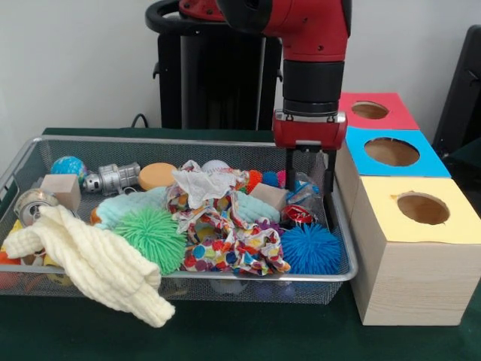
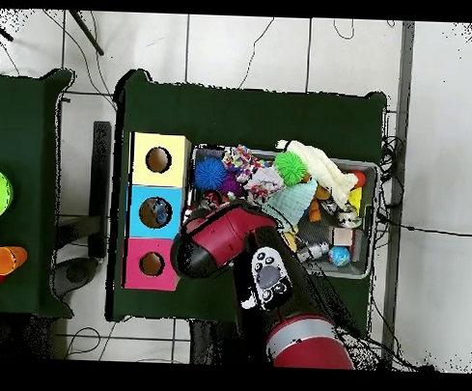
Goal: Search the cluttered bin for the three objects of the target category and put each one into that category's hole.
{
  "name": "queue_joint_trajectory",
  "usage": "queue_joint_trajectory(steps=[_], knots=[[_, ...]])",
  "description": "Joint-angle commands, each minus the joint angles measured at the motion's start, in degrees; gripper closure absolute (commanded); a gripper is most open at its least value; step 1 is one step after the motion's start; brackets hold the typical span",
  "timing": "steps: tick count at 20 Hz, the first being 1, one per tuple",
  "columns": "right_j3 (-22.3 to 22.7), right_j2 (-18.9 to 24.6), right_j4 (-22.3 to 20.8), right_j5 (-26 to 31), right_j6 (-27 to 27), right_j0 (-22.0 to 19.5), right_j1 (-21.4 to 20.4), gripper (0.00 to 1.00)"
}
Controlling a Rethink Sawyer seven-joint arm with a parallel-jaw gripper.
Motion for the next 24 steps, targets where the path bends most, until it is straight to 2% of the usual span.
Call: queue_joint_trajectory(steps=[1,9,15,20,24], knots=[[2.73,-1.94,-2.59,0.89,-2.06,0.47,2.95,0.00],[3.16,-3.95,-3.40,-0.47,-1.55,1.85,3.27,0.00],[1.46,-5.73,-3.77,-2.44,-0.73,3.40,5.79,0.00],[2.28,-3.89,-2.22,-0.88,-2.69,2.05,4.91,0.00],[1.32,-3.29,-2.45,-1.17,-3.16,1.56,6.25,0.00]])
